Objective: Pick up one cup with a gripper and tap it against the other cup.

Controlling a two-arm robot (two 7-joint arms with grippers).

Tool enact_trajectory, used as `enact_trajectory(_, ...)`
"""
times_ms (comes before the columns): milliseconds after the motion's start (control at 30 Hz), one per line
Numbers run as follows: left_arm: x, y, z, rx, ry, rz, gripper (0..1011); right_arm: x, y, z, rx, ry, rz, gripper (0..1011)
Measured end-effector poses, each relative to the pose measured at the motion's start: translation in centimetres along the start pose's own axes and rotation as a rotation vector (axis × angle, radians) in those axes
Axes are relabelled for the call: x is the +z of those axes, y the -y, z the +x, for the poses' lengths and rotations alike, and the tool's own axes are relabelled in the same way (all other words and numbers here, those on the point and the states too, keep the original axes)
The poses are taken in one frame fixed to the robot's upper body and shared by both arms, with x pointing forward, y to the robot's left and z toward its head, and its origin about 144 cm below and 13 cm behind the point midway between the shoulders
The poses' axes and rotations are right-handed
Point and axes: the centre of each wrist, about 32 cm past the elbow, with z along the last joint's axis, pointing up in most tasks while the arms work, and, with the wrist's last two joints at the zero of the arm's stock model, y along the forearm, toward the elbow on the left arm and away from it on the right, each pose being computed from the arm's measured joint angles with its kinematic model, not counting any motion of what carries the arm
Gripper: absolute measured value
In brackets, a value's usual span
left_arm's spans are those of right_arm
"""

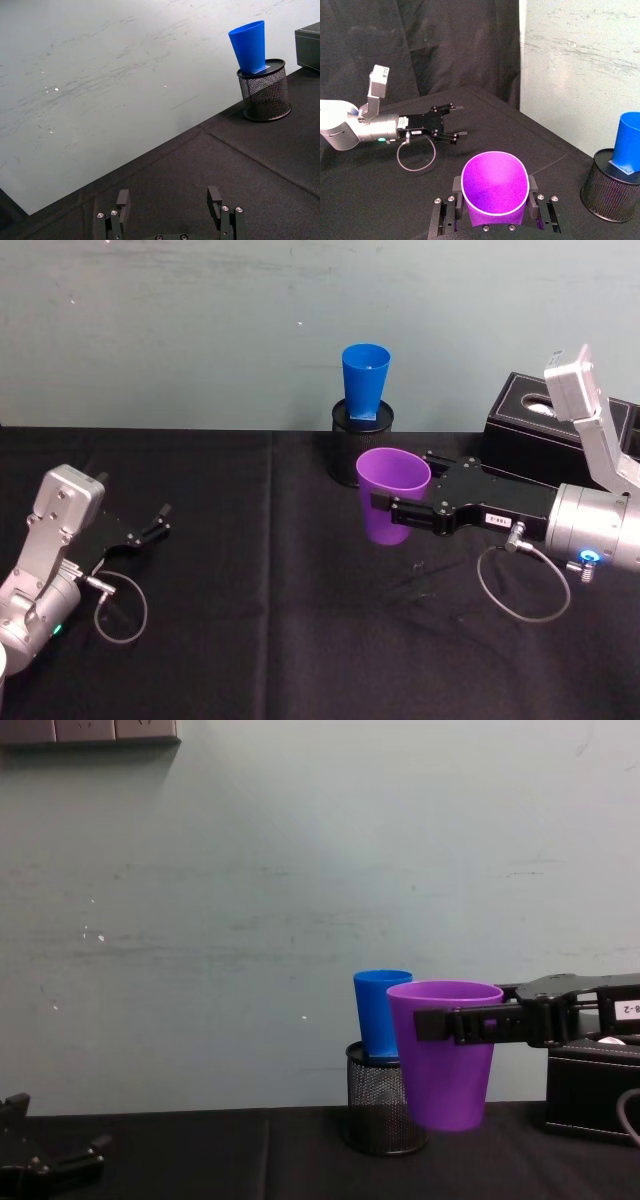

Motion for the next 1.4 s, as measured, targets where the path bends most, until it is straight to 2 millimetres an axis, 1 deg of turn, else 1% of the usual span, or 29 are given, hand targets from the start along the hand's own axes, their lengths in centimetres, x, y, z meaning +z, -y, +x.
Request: enact_trajectory(1400, 0.00, 0.00, 0.00, 0.000, 0.000, 0.000, 1011, 0.00, 0.00, 0.00, 0.000, 0.000, 0.000, 726)
